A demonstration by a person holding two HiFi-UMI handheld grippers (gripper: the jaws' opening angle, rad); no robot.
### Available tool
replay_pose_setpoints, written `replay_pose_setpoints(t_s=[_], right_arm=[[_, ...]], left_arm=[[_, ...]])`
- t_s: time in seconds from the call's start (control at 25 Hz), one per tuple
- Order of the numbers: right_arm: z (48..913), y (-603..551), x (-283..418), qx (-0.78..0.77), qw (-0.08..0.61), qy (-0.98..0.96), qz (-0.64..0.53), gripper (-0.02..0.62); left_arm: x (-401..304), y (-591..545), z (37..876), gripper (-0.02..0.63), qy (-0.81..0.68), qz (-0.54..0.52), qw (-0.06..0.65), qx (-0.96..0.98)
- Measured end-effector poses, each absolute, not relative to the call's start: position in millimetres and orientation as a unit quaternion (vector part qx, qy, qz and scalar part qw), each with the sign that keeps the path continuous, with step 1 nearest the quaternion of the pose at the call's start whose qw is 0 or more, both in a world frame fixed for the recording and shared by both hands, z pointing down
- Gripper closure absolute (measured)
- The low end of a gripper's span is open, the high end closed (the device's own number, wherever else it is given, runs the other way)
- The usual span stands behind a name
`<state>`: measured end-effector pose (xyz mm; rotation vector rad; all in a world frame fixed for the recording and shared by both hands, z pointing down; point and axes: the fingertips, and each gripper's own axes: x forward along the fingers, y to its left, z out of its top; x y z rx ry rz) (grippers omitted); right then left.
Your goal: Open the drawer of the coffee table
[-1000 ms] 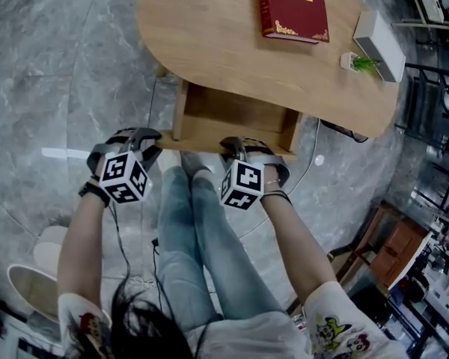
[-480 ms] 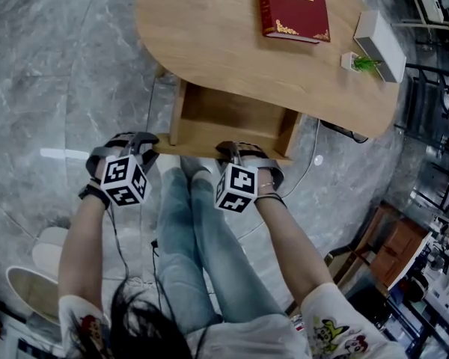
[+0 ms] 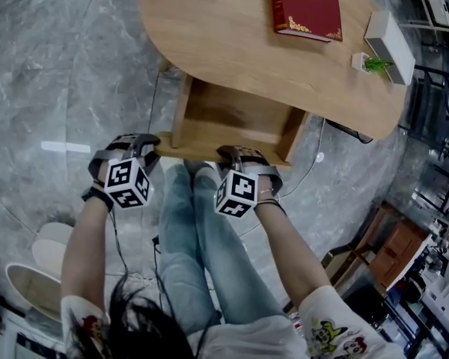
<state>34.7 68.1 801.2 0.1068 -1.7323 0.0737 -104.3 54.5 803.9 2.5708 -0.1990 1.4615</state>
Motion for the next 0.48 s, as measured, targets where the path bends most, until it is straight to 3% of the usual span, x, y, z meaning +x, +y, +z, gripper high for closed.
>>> replay_pose_setpoints(t_s=[0.28, 0.48], right_arm=[[803, 69, 34, 0.066, 0.642, -0.761, 0.058, 0.517], [785, 68, 35, 0.073, 0.636, -0.764, 0.076, 0.466]], left_arm=[[-108, 56, 807, 0.509, -0.102, 0.494, 0.125, 0.855], [-113, 61, 795, 0.492, -0.126, 0.5, 0.149, 0.844]])
